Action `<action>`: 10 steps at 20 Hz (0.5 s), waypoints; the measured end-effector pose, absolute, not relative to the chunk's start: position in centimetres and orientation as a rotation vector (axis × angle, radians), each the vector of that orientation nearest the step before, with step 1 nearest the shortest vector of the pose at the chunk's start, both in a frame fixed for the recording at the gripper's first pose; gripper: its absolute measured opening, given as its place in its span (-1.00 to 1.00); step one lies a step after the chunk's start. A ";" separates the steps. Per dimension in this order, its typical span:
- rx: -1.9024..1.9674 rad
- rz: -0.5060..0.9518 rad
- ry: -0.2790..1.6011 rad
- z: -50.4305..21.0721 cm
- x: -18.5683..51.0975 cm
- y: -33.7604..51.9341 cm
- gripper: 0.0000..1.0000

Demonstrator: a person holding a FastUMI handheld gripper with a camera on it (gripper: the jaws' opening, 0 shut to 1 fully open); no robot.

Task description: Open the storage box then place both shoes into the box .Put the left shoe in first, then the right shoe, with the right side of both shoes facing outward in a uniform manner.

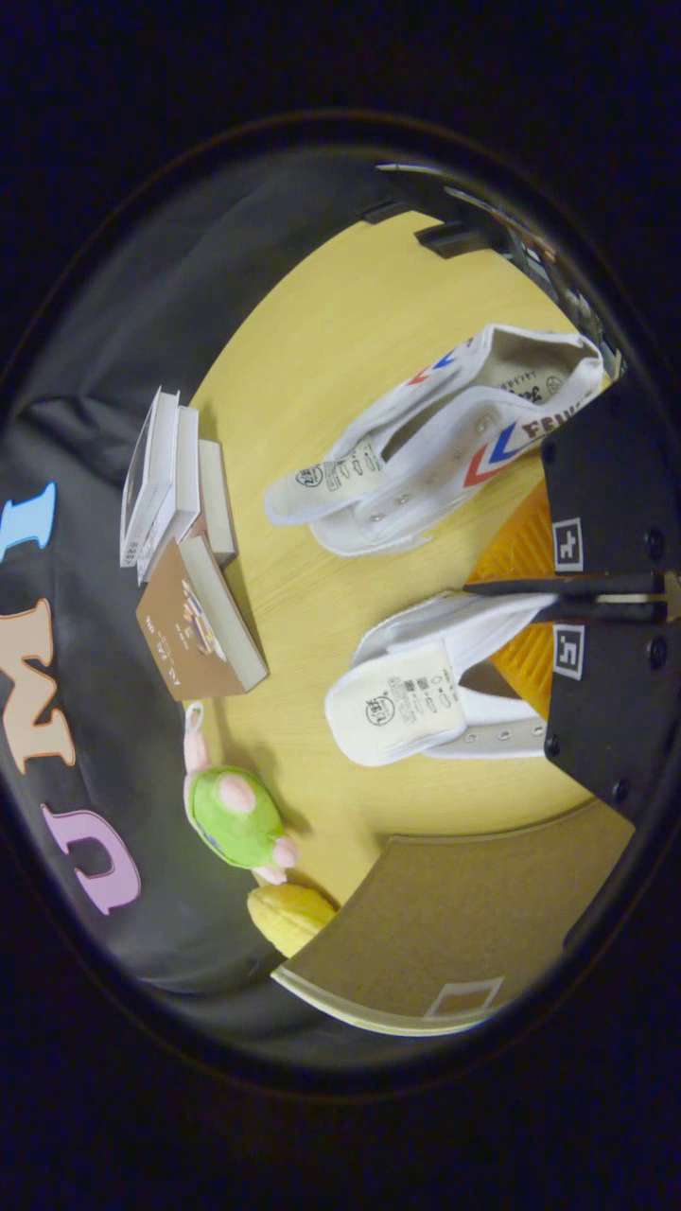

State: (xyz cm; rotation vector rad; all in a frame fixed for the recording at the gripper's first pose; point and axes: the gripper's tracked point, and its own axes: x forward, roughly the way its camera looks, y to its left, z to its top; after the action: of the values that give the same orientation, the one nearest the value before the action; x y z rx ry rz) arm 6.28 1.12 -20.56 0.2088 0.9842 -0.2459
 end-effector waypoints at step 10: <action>0.186 -0.240 0.884 -14.6 6.9 1.9 -0.87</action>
State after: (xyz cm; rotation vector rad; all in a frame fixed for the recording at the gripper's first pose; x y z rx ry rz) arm 6.86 1.92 -14.60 0.1856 0.8839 -0.2395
